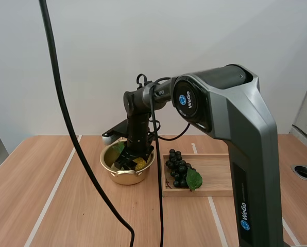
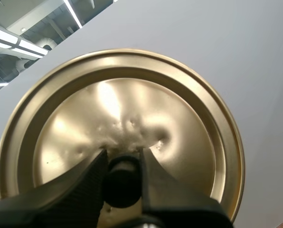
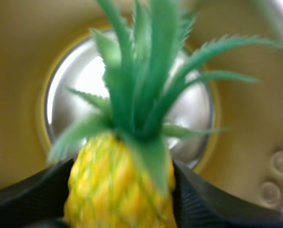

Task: Open the pot, put the pineapple inside, and close it

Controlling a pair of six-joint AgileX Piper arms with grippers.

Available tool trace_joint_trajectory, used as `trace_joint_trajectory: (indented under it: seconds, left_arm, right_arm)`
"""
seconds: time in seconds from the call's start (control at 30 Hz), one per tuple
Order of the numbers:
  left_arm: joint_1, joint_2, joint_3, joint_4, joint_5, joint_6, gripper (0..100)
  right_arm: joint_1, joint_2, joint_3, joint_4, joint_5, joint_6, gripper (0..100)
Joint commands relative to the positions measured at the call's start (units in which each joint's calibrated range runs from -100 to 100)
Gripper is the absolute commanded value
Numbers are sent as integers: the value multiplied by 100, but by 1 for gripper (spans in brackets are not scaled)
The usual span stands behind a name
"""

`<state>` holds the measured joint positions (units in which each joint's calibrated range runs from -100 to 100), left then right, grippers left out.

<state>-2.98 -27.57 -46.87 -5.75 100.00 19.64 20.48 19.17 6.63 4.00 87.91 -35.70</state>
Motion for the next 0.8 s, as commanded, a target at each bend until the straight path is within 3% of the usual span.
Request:
trace_joint_trajectory:
  seconds: [0.0,0.4,0.77]
  left_arm:
    - [-7,-40,-29,23,0,-50,0]
    - [-7,-29,-29,20,0,-50,0]
    - [-7,-29,-29,20,0,-41,0]
  right_arm:
    - [-2,3,88,-47,292,32,100]
    - [-2,-9,25,-124,253,32,100]
    - [-2,-723,-979,-115,745,32,100]
